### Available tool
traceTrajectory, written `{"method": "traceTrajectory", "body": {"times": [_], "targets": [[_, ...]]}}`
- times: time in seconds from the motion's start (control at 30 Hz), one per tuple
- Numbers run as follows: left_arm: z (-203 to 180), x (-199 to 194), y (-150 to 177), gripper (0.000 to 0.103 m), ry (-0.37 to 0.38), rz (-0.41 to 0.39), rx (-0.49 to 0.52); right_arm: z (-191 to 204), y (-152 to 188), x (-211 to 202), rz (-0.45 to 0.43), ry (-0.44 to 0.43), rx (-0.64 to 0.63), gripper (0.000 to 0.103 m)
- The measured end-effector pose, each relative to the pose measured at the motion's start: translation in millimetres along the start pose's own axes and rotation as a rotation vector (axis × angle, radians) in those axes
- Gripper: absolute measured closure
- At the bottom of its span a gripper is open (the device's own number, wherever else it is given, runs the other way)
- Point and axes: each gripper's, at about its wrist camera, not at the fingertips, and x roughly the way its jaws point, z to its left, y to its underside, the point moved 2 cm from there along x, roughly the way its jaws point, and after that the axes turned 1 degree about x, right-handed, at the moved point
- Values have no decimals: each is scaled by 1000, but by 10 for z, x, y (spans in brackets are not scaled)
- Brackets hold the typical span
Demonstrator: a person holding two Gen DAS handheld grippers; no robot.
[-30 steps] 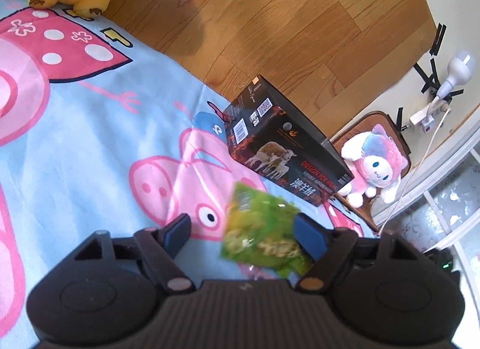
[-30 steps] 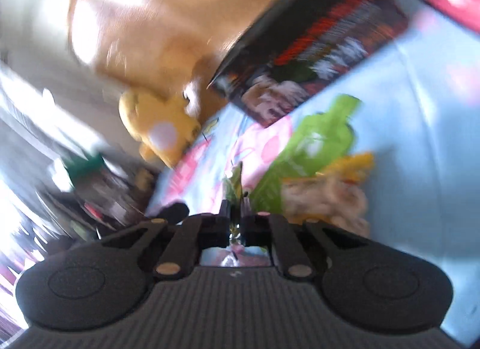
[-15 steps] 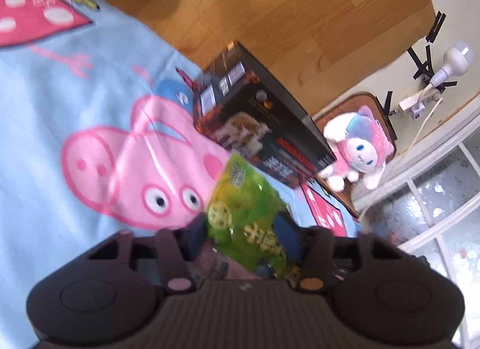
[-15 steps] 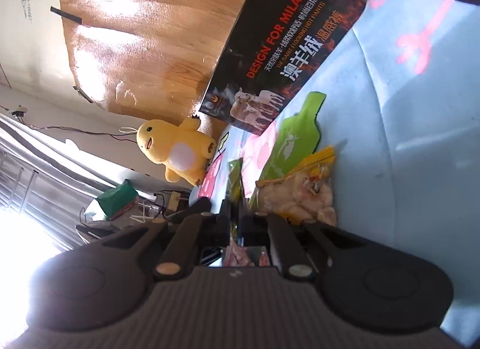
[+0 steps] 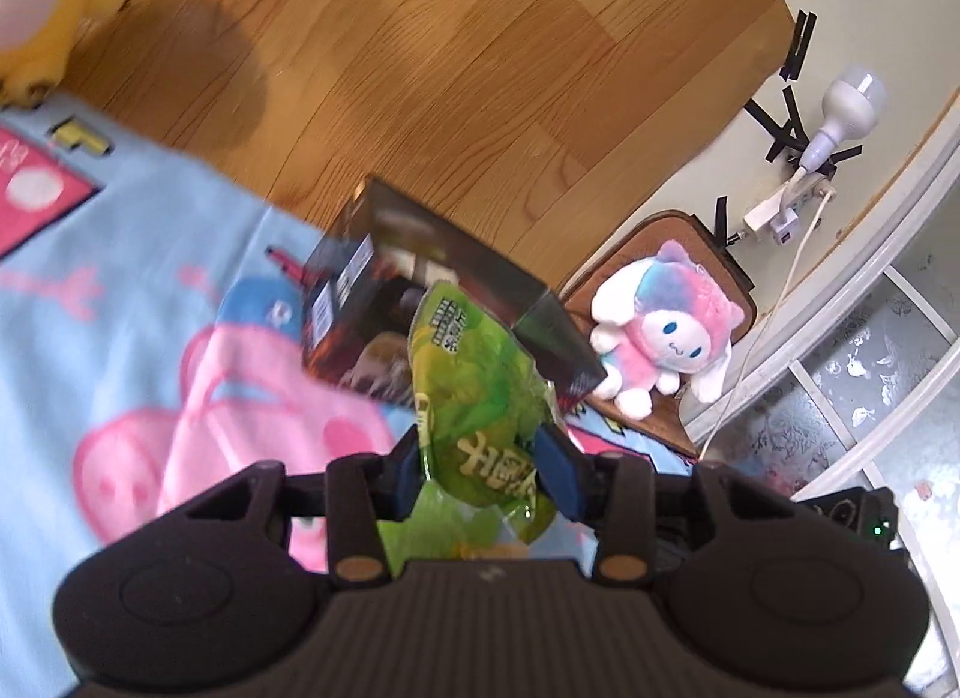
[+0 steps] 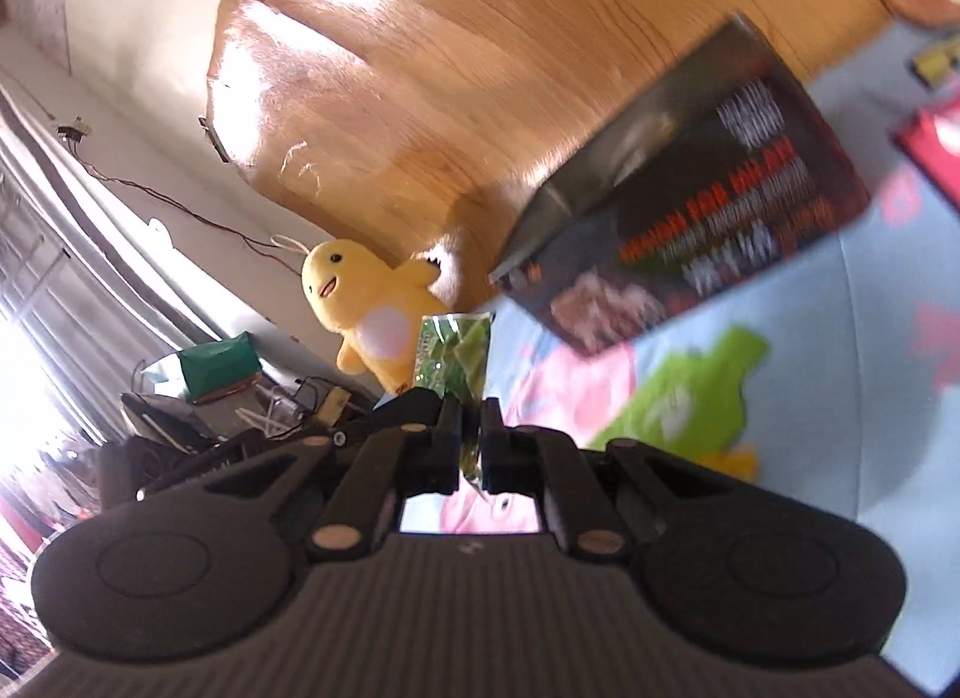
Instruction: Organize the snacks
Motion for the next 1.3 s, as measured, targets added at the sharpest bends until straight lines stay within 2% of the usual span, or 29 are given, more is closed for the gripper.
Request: {"method": "traceTrajectory", "body": {"times": [0.27,0.37,0.43,0.53,0.57,0.6,0.63,0.67,0.83,0.93,1.03,1.17,1.3], "targets": [[-180,556,-563,63,11,-6,74,-6,-561,148,-99,108,-138,94],[-279,844,-700,63,9,10,111,-82,-755,140,-142,171,-195,94],[-326,1050,-740,61,5,32,127,-121,-832,137,-176,253,-271,93],[-391,1328,-714,58,-32,71,165,-157,-837,171,-228,422,-407,87],[-407,1390,-688,52,-64,80,181,-185,-820,169,-249,476,-441,85],[-420,1433,-661,49,-89,89,193,-202,-802,163,-269,514,-463,79],[-421,1444,-637,49,-93,93,196,-222,-784,137,-290,537,-470,67],[-424,1430,-614,49,-87,98,198,-240,-767,93,-306,538,-463,61],[-482,1086,-523,49,-86,64,234,-217,-596,-207,-333,454,-375,61],[-497,730,-394,45,-55,35,236,-187,-399,-353,-267,357,-284,61],[-446,429,-188,45,-23,37,202,-287,-140,-457,-155,284,-177,60],[-331,231,175,45,-16,73,165,-400,138,-480,-62,240,-66,59],[-164,248,407,45,-75,114,117,-376,274,-337,0,257,-55,59]]}}
